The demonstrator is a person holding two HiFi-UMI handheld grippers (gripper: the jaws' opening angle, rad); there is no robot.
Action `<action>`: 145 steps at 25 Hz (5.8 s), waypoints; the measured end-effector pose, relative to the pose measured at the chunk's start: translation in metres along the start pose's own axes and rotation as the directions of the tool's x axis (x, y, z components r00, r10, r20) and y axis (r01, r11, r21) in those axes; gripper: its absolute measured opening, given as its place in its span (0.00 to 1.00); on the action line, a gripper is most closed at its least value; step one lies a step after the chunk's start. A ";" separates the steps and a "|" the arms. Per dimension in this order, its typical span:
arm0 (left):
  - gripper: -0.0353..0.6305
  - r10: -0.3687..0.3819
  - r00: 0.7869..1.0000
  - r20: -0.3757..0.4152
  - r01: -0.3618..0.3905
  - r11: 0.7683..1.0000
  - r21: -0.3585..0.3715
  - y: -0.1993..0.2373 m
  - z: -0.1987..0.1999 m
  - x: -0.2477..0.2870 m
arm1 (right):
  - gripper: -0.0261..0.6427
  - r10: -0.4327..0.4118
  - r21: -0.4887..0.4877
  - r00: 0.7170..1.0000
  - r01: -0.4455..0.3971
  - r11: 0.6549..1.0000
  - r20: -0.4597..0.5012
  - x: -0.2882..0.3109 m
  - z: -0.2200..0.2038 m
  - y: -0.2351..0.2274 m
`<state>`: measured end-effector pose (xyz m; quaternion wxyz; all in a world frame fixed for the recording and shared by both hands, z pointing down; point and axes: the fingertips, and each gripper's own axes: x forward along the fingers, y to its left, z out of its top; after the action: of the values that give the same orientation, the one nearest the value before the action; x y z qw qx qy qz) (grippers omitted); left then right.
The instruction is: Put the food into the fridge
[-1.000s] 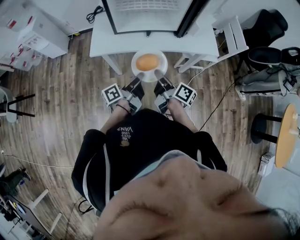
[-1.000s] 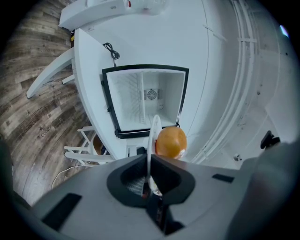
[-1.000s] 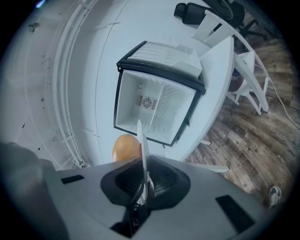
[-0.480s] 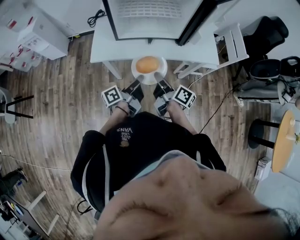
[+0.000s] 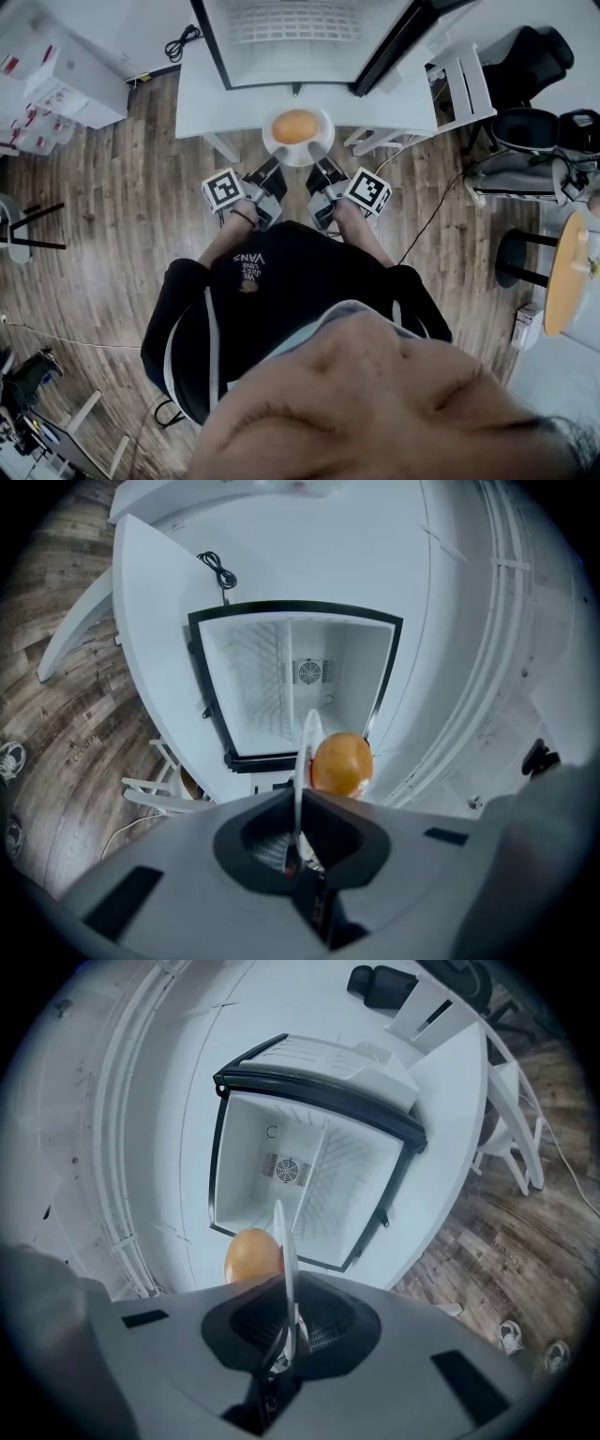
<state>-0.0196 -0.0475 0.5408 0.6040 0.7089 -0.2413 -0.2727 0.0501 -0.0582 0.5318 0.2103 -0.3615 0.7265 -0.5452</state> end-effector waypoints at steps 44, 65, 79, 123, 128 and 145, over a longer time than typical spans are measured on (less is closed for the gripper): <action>0.10 -0.023 0.984 -0.178 0.017 0.999 -0.032 0.015 0.112 0.068 | 0.08 -0.049 0.021 0.983 0.046 0.999 0.176 0.105 0.058 -0.002; 0.10 -0.025 0.993 -0.112 0.025 1.000 0.001 0.010 0.136 0.129 | 0.08 -0.006 0.003 0.992 0.006 1.000 0.122 0.132 0.123 -0.009; 0.10 -0.009 0.998 -0.069 0.009 1.000 0.007 0.015 0.150 0.157 | 0.08 0.014 0.009 0.996 -0.015 1.000 0.088 0.149 0.151 -0.019; 0.10 -0.053 0.998 0.020 0.053 0.999 0.010 0.012 0.174 0.183 | 0.08 0.013 0.139 0.999 -0.019 0.990 0.045 0.178 0.180 -0.033; 0.10 -0.069 0.997 0.020 0.069 0.998 0.007 0.010 0.175 0.183 | 0.08 0.019 0.147 0.998 -0.027 0.989 0.055 0.181 0.183 -0.032; 0.10 -0.101 0.995 -0.006 0.101 0.995 -0.005 0.007 0.167 0.177 | 0.08 0.010 0.143 0.997 -0.020 0.990 0.076 0.189 0.194 -0.030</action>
<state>-0.0026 -0.2887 0.5108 0.5918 0.7196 -0.2029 -0.3013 0.0717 -0.3292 0.5156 0.2670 -0.3602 0.6796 -0.5806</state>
